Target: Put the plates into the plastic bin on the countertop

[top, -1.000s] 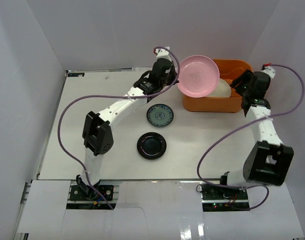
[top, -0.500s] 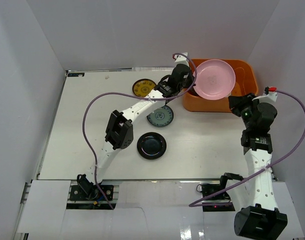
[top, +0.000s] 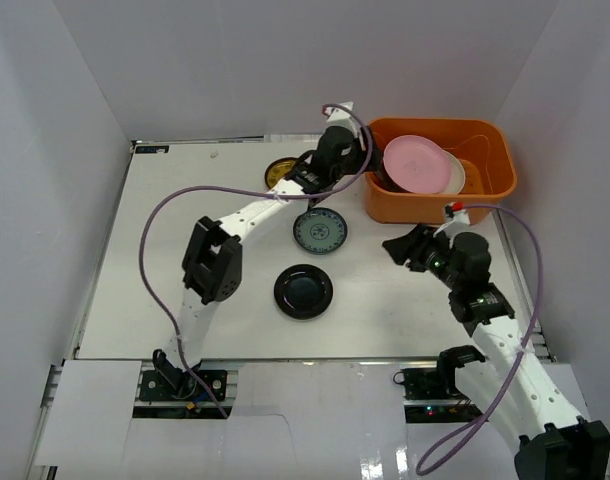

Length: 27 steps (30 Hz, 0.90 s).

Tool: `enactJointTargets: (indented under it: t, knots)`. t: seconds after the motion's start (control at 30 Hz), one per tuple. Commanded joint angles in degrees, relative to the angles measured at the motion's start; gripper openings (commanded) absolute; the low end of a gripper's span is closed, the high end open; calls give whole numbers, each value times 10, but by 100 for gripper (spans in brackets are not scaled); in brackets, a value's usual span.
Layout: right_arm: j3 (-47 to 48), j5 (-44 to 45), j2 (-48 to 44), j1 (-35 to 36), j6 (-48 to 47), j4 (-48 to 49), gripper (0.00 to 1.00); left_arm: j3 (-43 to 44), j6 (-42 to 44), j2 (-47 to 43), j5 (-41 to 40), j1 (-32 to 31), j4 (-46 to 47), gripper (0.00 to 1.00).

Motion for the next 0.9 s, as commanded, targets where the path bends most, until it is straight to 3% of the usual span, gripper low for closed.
enactJointTargets:
  t: [0.0, 0.17, 0.23, 0.4, 0.77, 0.8, 0.83, 0.87]
  knots:
    - [-36, 59, 15, 85, 5, 31, 57, -121, 5, -161, 10, 59, 48, 73]
    - [-89, 166, 91, 265, 46, 114, 69, -339, -68, -238, 72, 178, 83, 68]
    - [-92, 209, 147, 318, 60, 153, 75, -377, -93, -241, 84, 204, 92, 68]
    - [-80, 221, 279, 375, 95, 216, 73, -422, -121, -200, 135, 266, 85, 68]
    - [-64, 190, 448, 391, 165, 327, 55, -358, -181, -51, 234, 324, 73, 77]
    - [-57, 184, 475, 391, 171, 350, 52, -349, -182, -43, 241, 325, 66, 77]
    - [-50, 177, 485, 391, 175, 351, 37, -335, -184, -34, 244, 325, 65, 77]
    - [-45, 173, 498, 391, 177, 351, 30, -329, -190, -19, 246, 325, 63, 77]
